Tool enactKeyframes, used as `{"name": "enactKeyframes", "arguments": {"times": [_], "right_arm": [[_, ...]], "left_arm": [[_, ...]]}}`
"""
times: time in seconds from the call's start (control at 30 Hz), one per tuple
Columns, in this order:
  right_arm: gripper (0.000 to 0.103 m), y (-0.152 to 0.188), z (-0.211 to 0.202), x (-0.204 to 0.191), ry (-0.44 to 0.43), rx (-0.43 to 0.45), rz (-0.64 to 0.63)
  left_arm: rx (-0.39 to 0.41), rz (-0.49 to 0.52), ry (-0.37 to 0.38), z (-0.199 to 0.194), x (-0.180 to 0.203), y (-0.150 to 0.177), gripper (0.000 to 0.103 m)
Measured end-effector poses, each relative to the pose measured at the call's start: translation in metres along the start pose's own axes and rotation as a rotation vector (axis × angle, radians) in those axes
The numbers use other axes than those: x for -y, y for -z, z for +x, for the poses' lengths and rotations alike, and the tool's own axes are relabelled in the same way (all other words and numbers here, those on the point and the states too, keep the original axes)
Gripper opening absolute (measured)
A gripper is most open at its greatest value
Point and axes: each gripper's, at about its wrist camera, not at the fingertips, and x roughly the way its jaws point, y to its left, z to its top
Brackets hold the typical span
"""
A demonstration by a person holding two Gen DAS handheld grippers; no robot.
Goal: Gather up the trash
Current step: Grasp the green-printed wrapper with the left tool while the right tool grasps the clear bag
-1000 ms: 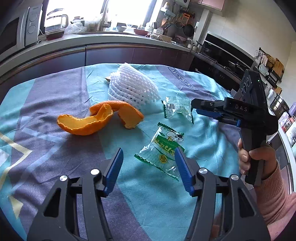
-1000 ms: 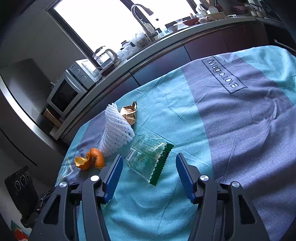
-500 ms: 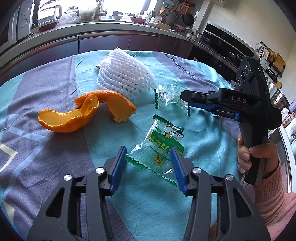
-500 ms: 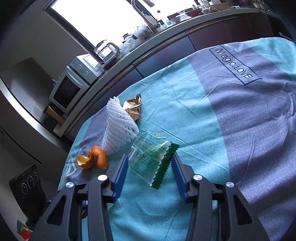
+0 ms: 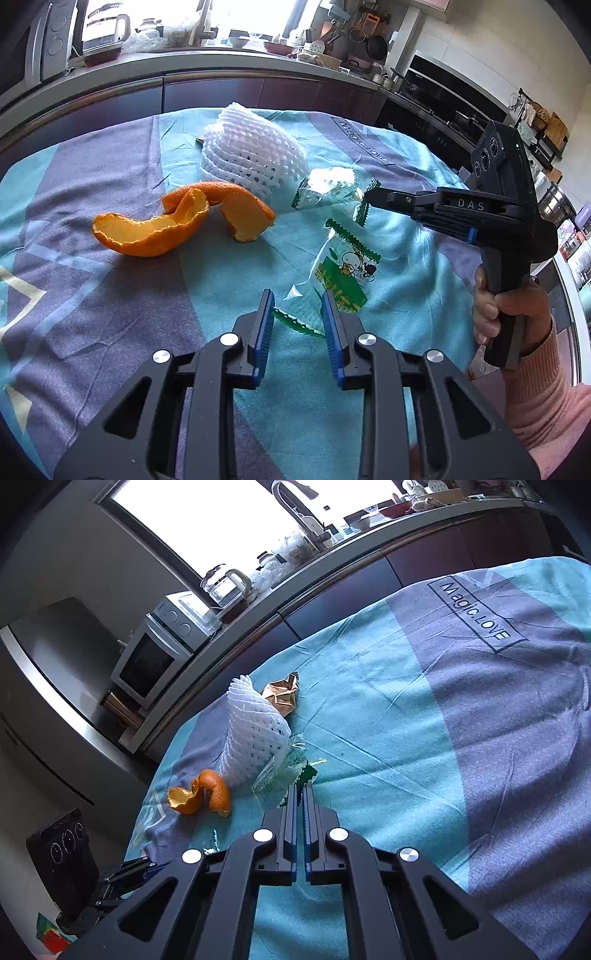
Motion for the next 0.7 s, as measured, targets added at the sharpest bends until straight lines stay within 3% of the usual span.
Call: {"name": "enactKeyframes", "arguments": {"times": [0.23, 0.3, 0.33, 0.37, 0.43, 0.7], "right_arm": [[0.002, 0.004, -0.011, 0.0, -0.006, 0.007, 0.003], [0.007, 0.004, -0.014, 0.004, 0.005, 0.021, 0.025], [0.011, 0.002, -0.014, 0.006, 0.01, 0.026, 0.031], [0.028, 0.001, -0.015, 0.008, 0.022, 0.03, 0.039], [0.049, -0.002, -0.013, 0.007, 0.034, 0.033, 0.033], [0.057, -0.012, 0.021, -0.004, 0.091, -0.047, -0.02]], "left_arm": [[0.036, -0.022, 0.008, -0.018, -0.009, 0.004, 0.026], [0.041, -0.035, 0.008, -0.022, -0.014, 0.005, 0.026], [0.044, -0.04, 0.009, -0.024, -0.017, 0.007, 0.026], [0.046, -0.045, 0.005, -0.024, -0.018, 0.007, 0.026], [0.051, -0.055, 0.006, -0.027, -0.021, 0.009, 0.026], [0.068, -0.075, 0.002, -0.035, -0.026, 0.01, 0.026]]}}
